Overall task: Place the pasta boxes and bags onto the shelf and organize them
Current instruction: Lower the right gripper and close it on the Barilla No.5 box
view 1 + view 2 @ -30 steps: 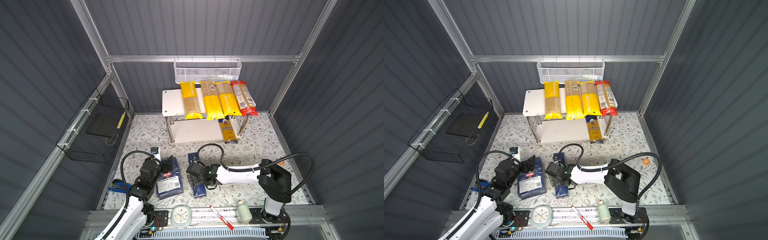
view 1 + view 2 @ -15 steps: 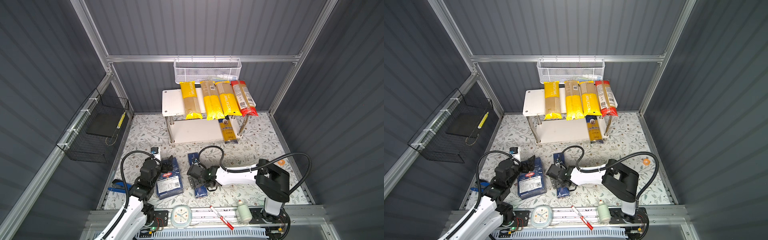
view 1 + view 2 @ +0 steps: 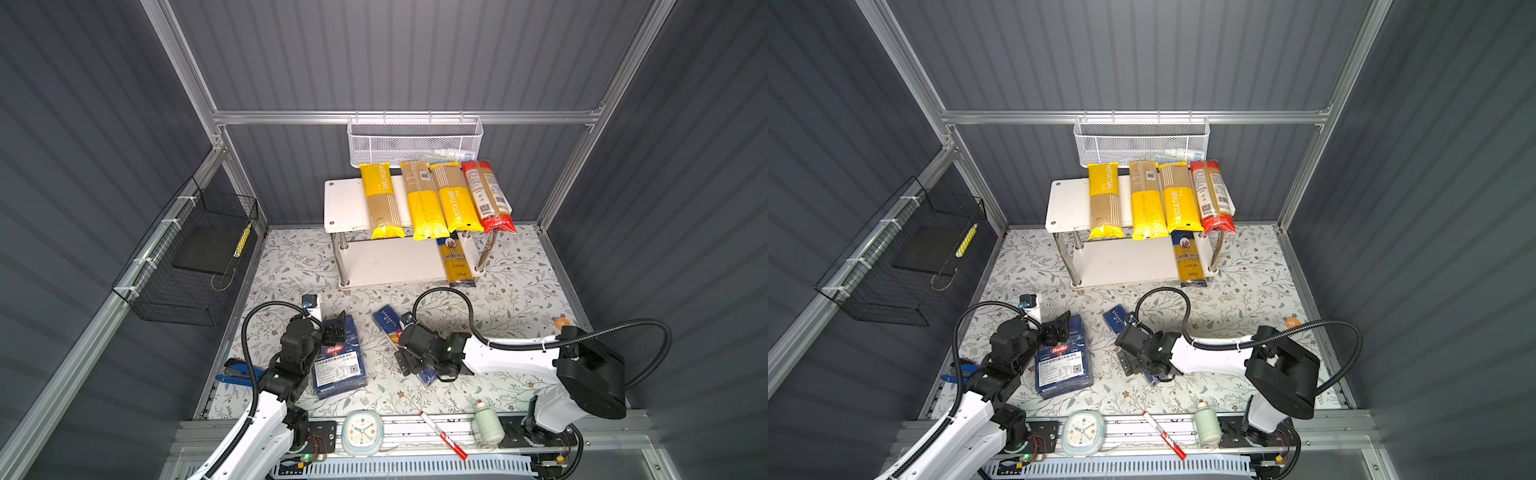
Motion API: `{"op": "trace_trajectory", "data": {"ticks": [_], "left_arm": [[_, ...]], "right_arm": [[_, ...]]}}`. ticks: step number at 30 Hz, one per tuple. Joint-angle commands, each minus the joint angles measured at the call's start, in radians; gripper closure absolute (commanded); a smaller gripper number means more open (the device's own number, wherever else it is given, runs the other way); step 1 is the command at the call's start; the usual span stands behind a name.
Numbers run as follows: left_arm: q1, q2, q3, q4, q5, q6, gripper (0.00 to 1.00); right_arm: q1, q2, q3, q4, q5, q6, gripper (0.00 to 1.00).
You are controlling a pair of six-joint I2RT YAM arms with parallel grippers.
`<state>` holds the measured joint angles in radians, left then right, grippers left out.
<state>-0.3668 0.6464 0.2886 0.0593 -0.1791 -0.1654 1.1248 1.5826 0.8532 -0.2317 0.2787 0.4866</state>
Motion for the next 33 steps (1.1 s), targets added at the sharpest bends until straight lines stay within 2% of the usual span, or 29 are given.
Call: {"op": "trace_trajectory", "data": {"ticks": [1, 3, 7, 20, 33], "left_arm": [[0.0, -0.001, 0.005, -0.006, 0.013, 0.006, 0.01], [0.0, -0.002, 0.004, -0.005, 0.013, 0.004, 0.01], [0.001, -0.001, 0.005, -0.006, 0.013, 0.004, 0.01], [0.0, -0.002, 0.004, -0.006, 0.013, 0.006, 0.01], [0.0, -0.005, 0.003, -0.007, 0.012, 0.004, 0.01]], "right_arm": [[0.002, -0.001, -0.03, 0.007, 0.0, -0.116, 0.02], [-0.003, 0.003, -0.032, -0.025, 0.029, -0.127, 0.01], [-0.014, 0.01, -0.044, -0.037, 0.014, -0.144, 0.01], [-0.029, 0.026, -0.114, 0.103, -0.023, -0.156, 0.01], [-0.028, 0.098, -0.133, 0.249, -0.019, -0.177, 0.09]]}}
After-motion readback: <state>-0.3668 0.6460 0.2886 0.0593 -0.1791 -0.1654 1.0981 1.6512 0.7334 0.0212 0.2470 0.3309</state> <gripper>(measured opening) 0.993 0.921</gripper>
